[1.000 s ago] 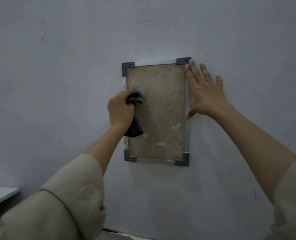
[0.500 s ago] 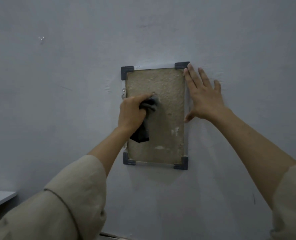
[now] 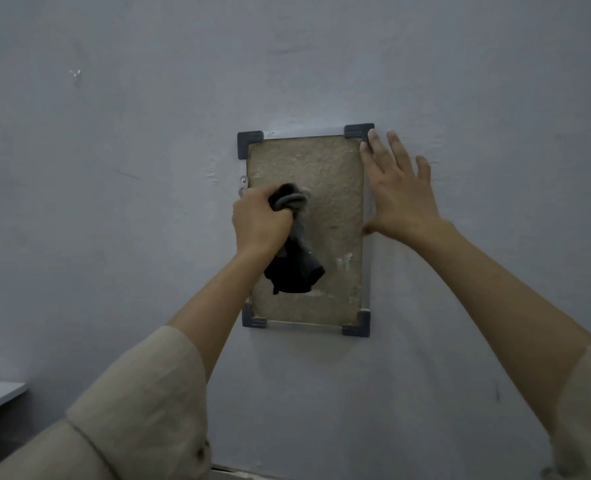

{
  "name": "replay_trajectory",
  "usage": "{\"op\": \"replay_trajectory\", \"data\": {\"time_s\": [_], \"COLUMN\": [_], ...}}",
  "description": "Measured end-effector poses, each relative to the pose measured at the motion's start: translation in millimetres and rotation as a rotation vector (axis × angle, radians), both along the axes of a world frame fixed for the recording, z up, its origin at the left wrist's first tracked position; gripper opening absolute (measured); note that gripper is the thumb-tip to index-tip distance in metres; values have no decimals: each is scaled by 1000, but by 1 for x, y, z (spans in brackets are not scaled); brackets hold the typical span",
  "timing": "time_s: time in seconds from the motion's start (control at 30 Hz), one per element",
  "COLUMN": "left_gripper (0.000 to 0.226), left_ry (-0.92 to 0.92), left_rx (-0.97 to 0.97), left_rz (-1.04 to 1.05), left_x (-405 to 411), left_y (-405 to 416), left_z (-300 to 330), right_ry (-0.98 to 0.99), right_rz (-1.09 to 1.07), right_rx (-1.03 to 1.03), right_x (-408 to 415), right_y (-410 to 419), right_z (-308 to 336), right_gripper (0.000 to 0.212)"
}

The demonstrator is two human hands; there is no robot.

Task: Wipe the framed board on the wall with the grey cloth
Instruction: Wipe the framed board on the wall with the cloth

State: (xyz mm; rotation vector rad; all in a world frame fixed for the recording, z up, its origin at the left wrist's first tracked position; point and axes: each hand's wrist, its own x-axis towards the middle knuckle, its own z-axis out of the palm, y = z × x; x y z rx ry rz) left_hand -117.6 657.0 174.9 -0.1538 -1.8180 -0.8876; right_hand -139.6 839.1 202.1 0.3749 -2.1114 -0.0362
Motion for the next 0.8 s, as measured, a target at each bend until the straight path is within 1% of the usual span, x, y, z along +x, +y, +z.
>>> {"op": "replay_trajectory", "data": {"time_s": [0.07,0.1,0.13,0.17,0.2,0.23,0.33,0.37,0.4,0.47,0.53,0.57,0.63,0.67,0.7,0.73,0.77,0.8], "left_gripper": [21,23,26,29,31,31,19,24,37,57,67,70,72,73,74,75,78,85], "left_ry": [-73,-113,-153,-194,-229,-254,-295,-312,-330,-337,-358,-376,-382,-360,-315,-248,-184,-162], "left_rx": [228,344,439,513,568,605,583,570,570,564,493,446,392,369,316,216,73,-104], "left_rz": [-57,-105,-158,-225,-305,-387,-567,-640,-742,-955,-1080,-1106,-1087,-1032,-925,-751,-519,-277], "left_x": [5,8,11,14,19,24,40,45,47,49,51,50,44,41,38,33,27,21], "left_y": [-1,-2,-3,-3,-3,-3,-4,-6,-10,-19,-24,-23,-23,-24,-28,-34,-42,-52], "left_z": [0,0,0,0,-1,-1,0,0,0,-1,-4,-5,-6,-6,-7,-10,-15,-20], "right_ry": [113,117,67,-23,-116,-192,-298,-319,-343,-375,-331,-282,-168,-102,-26,66,167,257], "right_rz": [188,331,493,643,749,809,873,866,846,814,809,802,764,735,679,579,452,333], "right_rx": [-153,-258,-361,-437,-469,-459,-411,-414,-419,-449,-526,-558,-549,-513,-457,-381,-300,-220], "right_x": [9,16,23,31,39,44,45,42,38,31,28,26,24,24,23,23,22,21], "right_y": [-11,-18,-26,-36,-45,-53,-67,-68,-69,-71,-72,-70,-63,-56,-49,-42,-34,-26], "right_z": [-9,-15,-22,-27,-32,-36,-41,-42,-43,-47,-51,-51,-46,-41,-36,-30,-25,-19], "right_gripper": [70,50,36,31,31,33,36,38,42,60,76,77,66,58,51,45,40,36]}}
